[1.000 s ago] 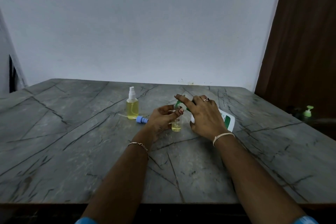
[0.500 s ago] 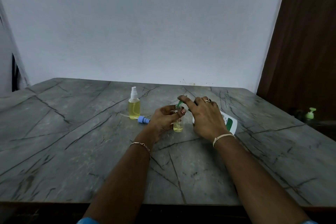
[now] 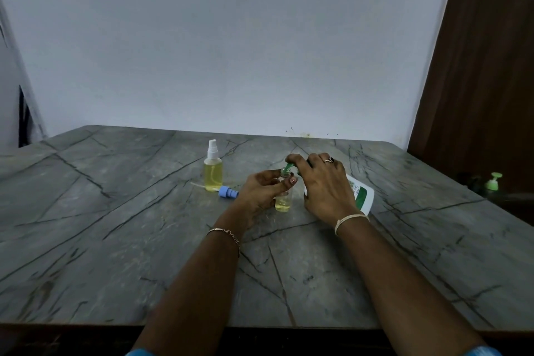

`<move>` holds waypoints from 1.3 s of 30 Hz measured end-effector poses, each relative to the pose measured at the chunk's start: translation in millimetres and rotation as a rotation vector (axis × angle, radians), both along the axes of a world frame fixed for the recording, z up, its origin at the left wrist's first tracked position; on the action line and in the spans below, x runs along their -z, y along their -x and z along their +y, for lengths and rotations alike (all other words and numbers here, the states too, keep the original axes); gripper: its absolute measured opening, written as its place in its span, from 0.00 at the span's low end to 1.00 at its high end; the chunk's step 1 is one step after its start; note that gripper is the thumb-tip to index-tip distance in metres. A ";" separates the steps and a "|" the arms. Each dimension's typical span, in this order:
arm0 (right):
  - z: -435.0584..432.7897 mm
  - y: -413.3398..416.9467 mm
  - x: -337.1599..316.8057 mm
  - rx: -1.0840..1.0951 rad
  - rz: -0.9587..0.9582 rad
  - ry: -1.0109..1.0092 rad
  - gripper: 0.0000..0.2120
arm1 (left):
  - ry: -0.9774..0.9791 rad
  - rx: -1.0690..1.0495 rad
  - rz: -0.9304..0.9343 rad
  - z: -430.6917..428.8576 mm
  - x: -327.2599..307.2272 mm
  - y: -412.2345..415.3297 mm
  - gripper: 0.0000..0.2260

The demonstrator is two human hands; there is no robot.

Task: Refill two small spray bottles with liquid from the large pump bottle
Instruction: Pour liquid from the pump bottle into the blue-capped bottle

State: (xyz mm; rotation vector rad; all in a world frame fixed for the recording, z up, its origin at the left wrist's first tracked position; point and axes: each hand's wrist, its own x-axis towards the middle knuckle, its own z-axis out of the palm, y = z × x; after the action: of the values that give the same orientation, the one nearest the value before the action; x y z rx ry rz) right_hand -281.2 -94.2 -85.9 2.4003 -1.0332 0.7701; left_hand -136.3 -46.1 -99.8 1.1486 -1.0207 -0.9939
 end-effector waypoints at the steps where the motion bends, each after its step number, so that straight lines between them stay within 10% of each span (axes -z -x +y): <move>1: -0.7 0.9 0.7 0.006 0.015 0.009 0.41 | 0.000 0.000 0.008 -0.3 0.1 -0.2 0.08; 10: 0.8 6.0 3.9 0.021 0.052 0.072 0.54 | -0.001 0.015 0.015 0.2 -1.3 -0.1 0.12; 28: -0.9 -2.1 0.8 0.011 -0.006 0.027 0.37 | 0.001 0.009 0.025 3.0 -1.9 1.4 0.11; 39: -1.5 7.5 4.9 0.014 0.063 0.108 0.54 | 0.005 0.024 0.026 7.5 -6.4 4.0 0.07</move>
State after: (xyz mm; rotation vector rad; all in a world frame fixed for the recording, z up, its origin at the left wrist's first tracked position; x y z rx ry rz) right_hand -288.7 -95.6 -90.8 2.3087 -0.9580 0.7213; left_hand -140.3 -38.6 -93.5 1.1185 -1.0175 -1.0222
